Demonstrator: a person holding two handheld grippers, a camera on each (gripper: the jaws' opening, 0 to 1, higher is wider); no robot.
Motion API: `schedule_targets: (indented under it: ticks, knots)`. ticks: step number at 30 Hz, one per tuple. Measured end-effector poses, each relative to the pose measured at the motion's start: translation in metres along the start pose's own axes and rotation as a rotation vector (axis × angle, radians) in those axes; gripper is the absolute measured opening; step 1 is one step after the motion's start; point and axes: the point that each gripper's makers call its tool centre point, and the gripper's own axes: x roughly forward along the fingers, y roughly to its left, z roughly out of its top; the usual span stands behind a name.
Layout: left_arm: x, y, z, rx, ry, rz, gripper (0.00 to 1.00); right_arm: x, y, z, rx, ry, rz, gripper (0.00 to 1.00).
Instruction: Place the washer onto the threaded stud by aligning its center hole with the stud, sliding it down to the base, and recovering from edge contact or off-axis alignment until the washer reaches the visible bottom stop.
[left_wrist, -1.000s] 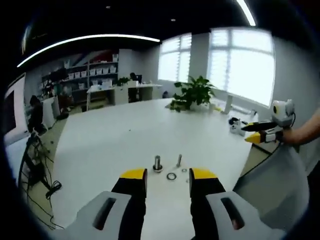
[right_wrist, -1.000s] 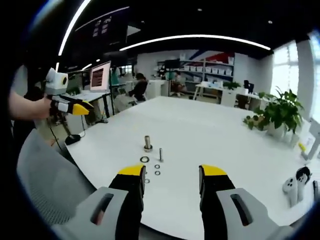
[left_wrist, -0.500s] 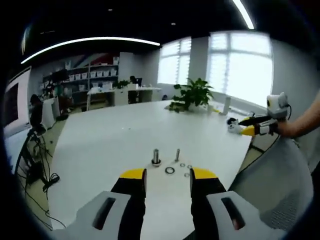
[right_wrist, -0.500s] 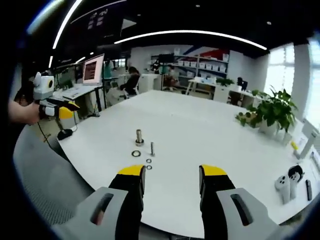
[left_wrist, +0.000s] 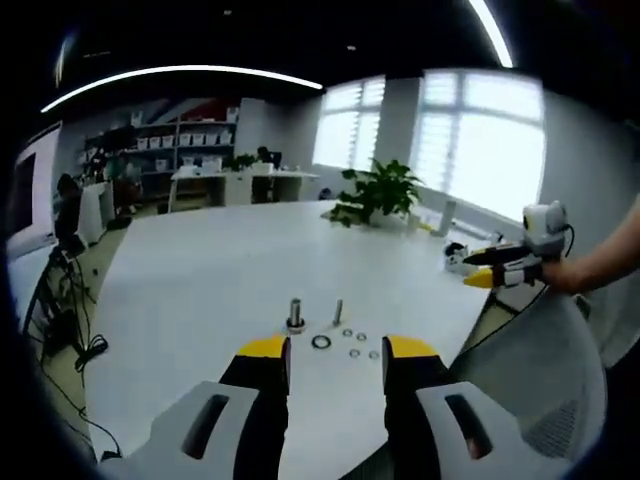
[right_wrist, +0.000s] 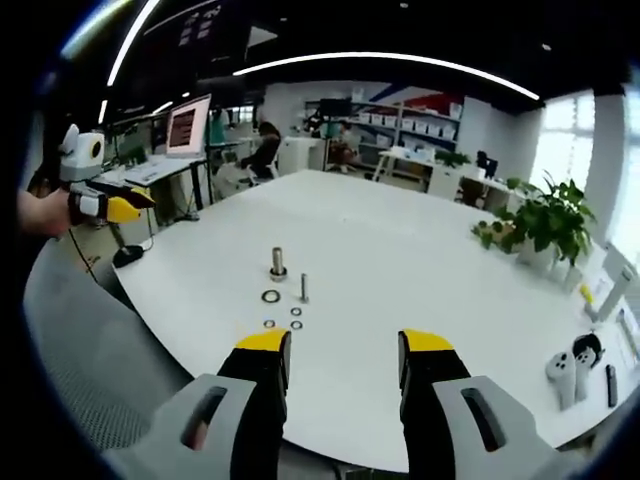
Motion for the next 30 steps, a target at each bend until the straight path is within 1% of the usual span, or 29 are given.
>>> schedule_targets:
  ticks: [4,5,8,9,10,11,16,21,25,28,30]
  knots:
    - [0.001,-0.002,-0.005,0.020,0.001,0.013,0.35,-0.001,-0.001,0.000,0.012,-0.001,-0.002,0.45]
    - [0.002,-0.001,-0.008,0.036,0.008,0.021,0.35,-0.001,-0.002,-0.001,0.019,0.000,-0.004,0.45]
    - [0.006,-0.005,-0.014,0.067,0.035,-0.001,0.35,-0.001,-0.004,-0.004,0.030,0.010,-0.013,0.45]
    - [0.007,-0.005,-0.017,0.078,0.055,-0.002,0.35,0.000,-0.004,-0.005,0.038,0.011,-0.012,0.45]
    - [0.007,-0.004,-0.018,0.091,0.063,0.006,0.35,0.000,-0.003,-0.004,0.048,0.007,-0.008,0.45]
    - [0.006,-0.004,-0.018,0.101,0.059,0.011,0.35,0.000,-0.003,-0.004,0.047,0.005,-0.007,0.45]
    - [0.004,-0.001,-0.022,0.097,0.070,0.027,0.35,-0.002,0.004,-0.006,0.037,0.011,0.009,0.45]
    - [0.004,0.002,-0.022,0.084,0.070,0.030,0.34,-0.002,0.003,-0.005,0.050,0.015,0.003,0.45]
    - [0.004,0.001,-0.027,0.097,0.096,0.026,0.34,-0.001,0.004,-0.008,0.043,0.034,0.005,0.45]
    - [0.003,0.002,-0.027,0.094,0.093,0.032,0.33,-0.001,0.006,-0.009,0.042,0.041,0.007,0.45]
    - [0.001,0.005,-0.027,0.077,0.085,0.040,0.33,-0.002,0.007,-0.009,0.047,0.040,0.009,0.45]
